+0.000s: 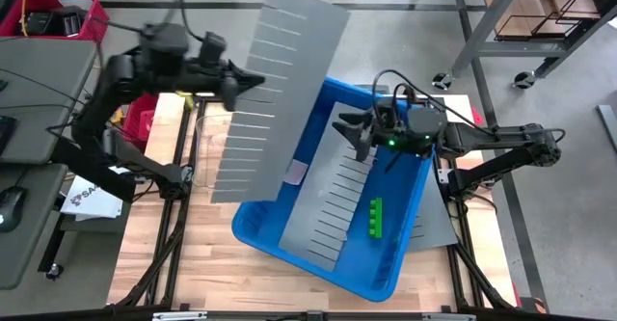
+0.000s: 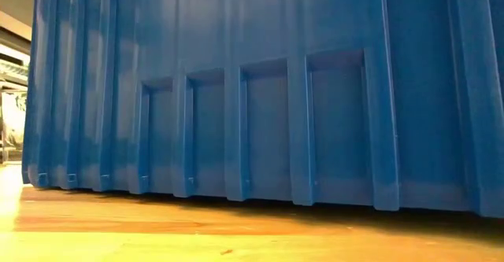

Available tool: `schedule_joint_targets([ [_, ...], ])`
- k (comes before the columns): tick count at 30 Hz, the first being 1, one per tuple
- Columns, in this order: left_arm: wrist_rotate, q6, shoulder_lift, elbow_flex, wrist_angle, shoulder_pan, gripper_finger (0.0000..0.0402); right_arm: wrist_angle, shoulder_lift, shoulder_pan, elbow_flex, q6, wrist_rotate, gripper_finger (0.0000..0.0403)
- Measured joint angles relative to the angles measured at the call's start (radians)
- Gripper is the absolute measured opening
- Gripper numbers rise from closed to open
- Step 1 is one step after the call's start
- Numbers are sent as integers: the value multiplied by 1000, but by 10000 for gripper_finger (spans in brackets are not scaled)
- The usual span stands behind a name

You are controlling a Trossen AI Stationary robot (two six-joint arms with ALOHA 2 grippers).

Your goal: Sort blocks

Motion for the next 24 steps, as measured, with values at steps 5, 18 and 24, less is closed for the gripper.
schedule_joint_targets([
  [5,91,-25,-21,62,36,-8,0,202,0,-18,0,-146,-85,200],
  [18,159,-47,32,69,196,-48,0,412,55,-35,0,-168,-185,200],
  [24,163,-45,68,69,194,-48,0,481,70,-35,0,-170,-225,200],
])
